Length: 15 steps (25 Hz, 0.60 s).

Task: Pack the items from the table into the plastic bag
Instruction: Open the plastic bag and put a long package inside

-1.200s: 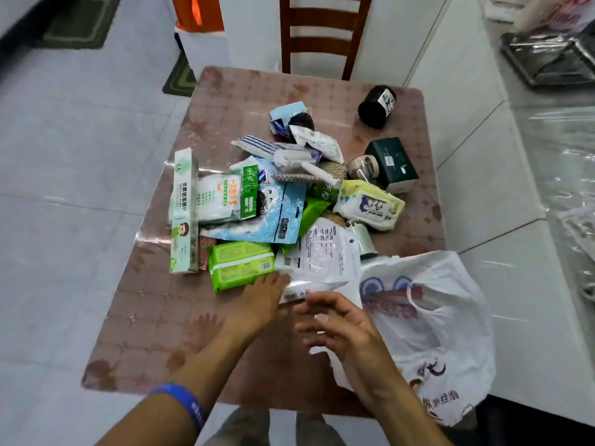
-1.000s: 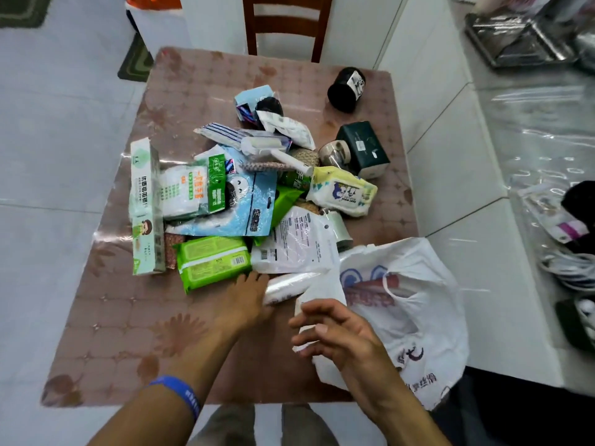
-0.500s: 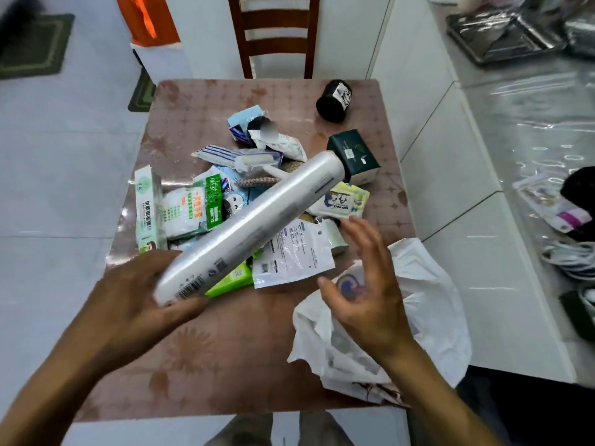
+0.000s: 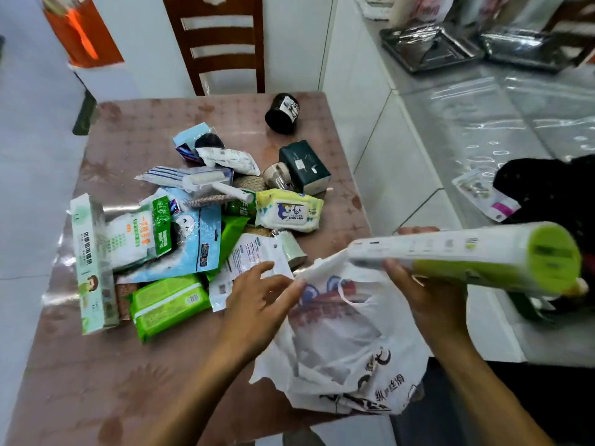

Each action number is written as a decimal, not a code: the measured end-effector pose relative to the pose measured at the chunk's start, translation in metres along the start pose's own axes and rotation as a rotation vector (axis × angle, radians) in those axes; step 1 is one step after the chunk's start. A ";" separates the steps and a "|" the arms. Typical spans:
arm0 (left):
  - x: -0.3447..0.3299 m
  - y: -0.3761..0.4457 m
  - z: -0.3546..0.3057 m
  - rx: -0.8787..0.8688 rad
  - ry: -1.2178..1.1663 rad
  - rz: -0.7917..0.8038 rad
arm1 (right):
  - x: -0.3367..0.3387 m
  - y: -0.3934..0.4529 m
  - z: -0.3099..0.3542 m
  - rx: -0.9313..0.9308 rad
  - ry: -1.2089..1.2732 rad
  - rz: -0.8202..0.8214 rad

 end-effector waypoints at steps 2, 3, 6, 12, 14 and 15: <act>-0.034 0.012 0.057 0.154 0.432 0.066 | 0.005 -0.021 -0.037 -0.269 0.371 -0.002; -0.053 0.015 0.084 0.229 0.425 0.140 | -0.002 -0.030 -0.049 -0.332 0.428 0.069; -0.087 0.021 0.129 0.320 0.196 0.214 | -0.040 -0.052 -0.082 -0.355 0.124 0.377; -0.043 0.027 0.121 0.023 0.200 -0.107 | -0.097 -0.045 -0.103 0.196 -0.618 0.688; -0.015 0.026 0.102 -0.120 0.289 -0.151 | -0.101 -0.049 -0.120 0.227 -0.914 0.828; 0.003 0.027 0.088 -0.176 0.318 -0.203 | -0.099 -0.052 -0.133 0.118 -1.015 0.883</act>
Point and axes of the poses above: each hand's wrist, its own y-axis towards the middle knuckle, its own x-axis out of the back of the hand, z = x × y, the point moved 7 cm from there along y, towards the middle knuckle, and after that the axes turned 8 degrees about -y, right-handed, at the moved point
